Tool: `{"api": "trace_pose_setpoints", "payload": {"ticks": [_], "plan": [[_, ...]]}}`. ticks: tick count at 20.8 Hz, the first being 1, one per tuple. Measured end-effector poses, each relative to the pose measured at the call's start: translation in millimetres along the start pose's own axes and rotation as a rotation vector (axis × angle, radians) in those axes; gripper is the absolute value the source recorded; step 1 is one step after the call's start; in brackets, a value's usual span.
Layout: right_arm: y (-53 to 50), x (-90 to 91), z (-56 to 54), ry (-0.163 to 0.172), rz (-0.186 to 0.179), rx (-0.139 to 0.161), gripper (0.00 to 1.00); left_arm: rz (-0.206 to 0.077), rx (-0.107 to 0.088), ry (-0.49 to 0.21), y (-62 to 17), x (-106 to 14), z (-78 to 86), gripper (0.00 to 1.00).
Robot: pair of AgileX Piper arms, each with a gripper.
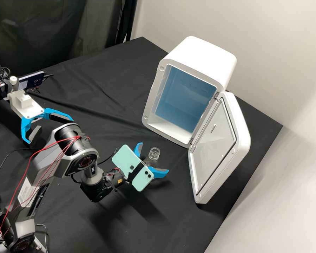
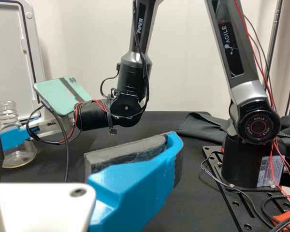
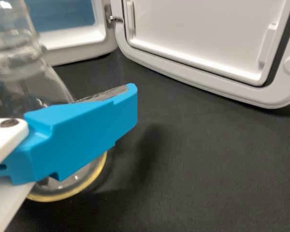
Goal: Place the flask in the incubator
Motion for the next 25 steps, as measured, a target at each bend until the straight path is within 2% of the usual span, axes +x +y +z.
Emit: {"api": "trace_pose_setpoints", "payload": {"ticks": [7, 12, 18, 22, 24, 25], "plan": [[-10.3, 7.2, 11.5, -0.041, -0.040, 0.004, 1.00, 0.001, 0.000, 0.002, 0.1, -0.1, -0.4, 1.00], [-10.9, 7.2, 12.4, -0.047, -0.042, 0.002, 1.00, 0.000, 0.007, 0.004, 0.5, -0.7, -2.1, 1.00], [-14.7, 7.8, 12.9, -0.053, -0.047, 0.002, 1.00, -0.002, 0.006, 0.013, 0.0, -1.1, -4.7, 1.00], [-14.9, 7.8, 13.2, -0.055, -0.049, 0.000, 1.00, -0.029, -0.008, 0.048, -7.9, 7.5, -18.7, 1.00], [-14.9, 7.8, 13.2, -0.055, -0.049, -0.001, 1.00, -0.058, -0.018, 0.063, -17.0, 13.4, -26.1, 1.00], [-14.9, 7.8, 13.2, -0.055, -0.049, -0.004, 1.00, -0.075, -0.012, 0.067, -22.1, 15.9, -28.7, 1.00]]}}
